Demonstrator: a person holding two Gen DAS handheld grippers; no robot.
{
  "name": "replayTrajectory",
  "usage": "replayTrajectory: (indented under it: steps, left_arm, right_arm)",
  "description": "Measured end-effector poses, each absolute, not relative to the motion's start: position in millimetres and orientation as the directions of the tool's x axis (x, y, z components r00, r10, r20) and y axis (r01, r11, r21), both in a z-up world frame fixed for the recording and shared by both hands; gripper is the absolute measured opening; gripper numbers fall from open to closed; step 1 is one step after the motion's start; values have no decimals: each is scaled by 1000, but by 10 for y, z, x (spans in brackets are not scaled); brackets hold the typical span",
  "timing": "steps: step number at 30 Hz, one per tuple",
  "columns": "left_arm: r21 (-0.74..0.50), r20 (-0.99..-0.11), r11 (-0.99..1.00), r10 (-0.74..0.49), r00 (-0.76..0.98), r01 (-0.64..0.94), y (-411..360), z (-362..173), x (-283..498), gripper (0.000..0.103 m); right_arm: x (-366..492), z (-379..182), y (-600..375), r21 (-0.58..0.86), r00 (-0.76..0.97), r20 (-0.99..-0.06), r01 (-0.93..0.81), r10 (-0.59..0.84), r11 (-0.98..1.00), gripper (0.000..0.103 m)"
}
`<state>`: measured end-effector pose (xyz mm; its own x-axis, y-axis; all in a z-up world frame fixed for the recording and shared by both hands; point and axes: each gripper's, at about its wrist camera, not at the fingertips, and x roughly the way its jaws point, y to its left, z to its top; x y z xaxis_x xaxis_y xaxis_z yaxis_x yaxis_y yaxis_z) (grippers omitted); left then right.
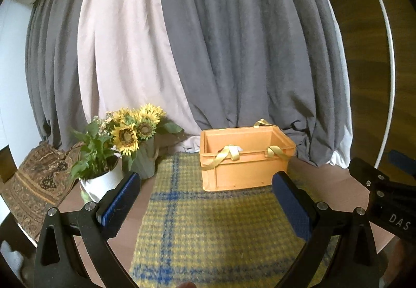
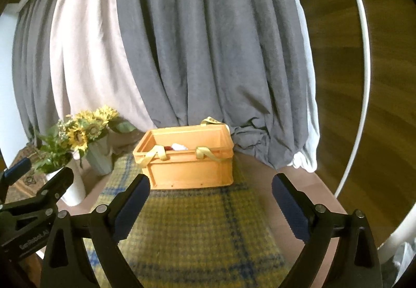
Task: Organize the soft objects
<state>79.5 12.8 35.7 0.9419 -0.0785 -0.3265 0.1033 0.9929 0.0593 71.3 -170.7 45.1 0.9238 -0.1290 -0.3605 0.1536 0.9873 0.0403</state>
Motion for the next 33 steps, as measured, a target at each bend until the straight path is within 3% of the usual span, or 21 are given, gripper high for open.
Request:
replayTrajectory:
  steps: [33]
  left_arm:
    - [46, -285, 995, -77, 955, 94, 180, 431, -86, 103]
  right_arm:
    - [-293, 514, -1683, 47, 948, -300, 128, -109, 991, 98]
